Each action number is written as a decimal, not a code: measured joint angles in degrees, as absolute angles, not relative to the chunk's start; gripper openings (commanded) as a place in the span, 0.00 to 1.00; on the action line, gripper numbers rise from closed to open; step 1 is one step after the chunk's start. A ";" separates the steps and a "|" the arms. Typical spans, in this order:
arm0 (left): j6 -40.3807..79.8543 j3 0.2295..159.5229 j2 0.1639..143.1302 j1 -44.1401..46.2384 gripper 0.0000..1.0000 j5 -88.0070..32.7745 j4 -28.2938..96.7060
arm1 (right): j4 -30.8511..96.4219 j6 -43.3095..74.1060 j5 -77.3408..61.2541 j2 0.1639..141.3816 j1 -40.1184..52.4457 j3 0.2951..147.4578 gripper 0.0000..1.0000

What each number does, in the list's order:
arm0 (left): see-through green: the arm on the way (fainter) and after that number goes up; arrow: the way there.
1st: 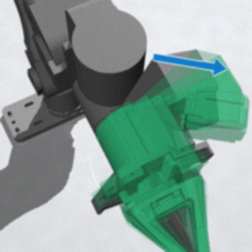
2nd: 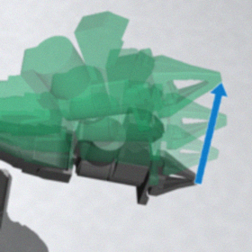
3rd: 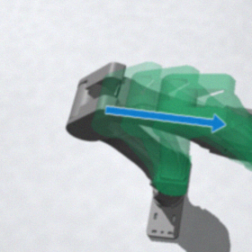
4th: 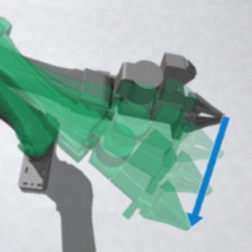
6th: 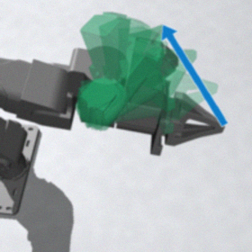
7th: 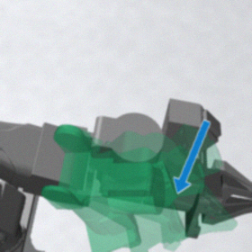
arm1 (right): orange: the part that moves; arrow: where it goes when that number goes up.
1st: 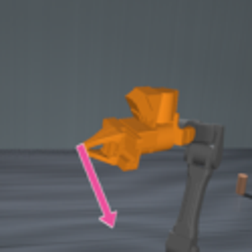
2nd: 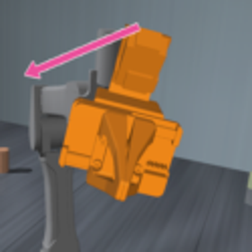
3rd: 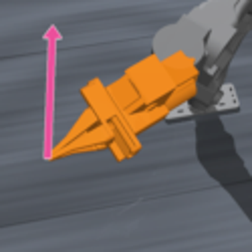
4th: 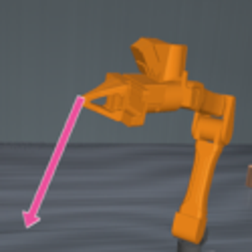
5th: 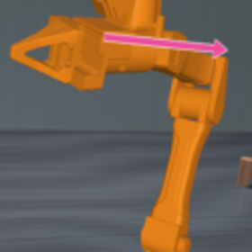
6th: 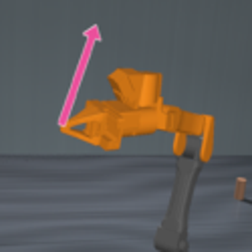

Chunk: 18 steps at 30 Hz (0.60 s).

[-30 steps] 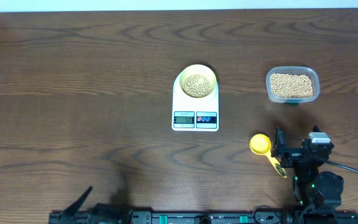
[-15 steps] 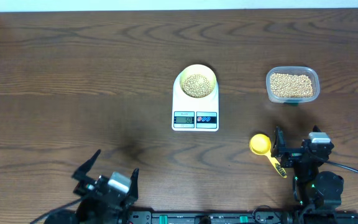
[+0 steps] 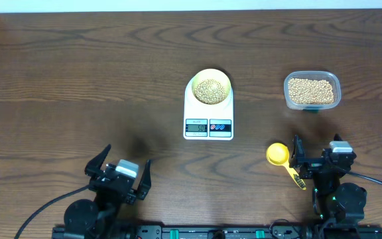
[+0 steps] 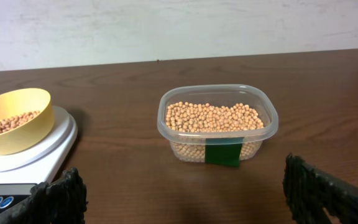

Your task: Scoop item into bowl and weigh 50g on scale

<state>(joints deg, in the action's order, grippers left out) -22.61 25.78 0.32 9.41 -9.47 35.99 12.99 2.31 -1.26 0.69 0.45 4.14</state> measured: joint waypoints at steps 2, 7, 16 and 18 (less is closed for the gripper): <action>-21.37 24.38 0.32 9.41 0.98 -8.43 34.52 | 12.99 2.31 -1.28 0.69 0.45 4.14 0.99; -17.98 21.04 0.32 9.41 0.98 -6.94 31.09 | 12.99 2.31 -1.26 0.69 0.43 4.14 0.99; -16.01 13.32 0.32 9.41 0.98 -6.42 20.60 | 13.02 2.31 -1.28 0.69 0.45 4.14 0.99; -15.81 11.79 0.32 9.41 0.98 -6.31 18.41 | 12.99 2.31 -1.26 0.69 0.43 4.14 0.99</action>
<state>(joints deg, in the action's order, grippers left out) -15.81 11.79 0.32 9.41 -6.31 18.41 12.99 2.31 -1.26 0.69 0.43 4.14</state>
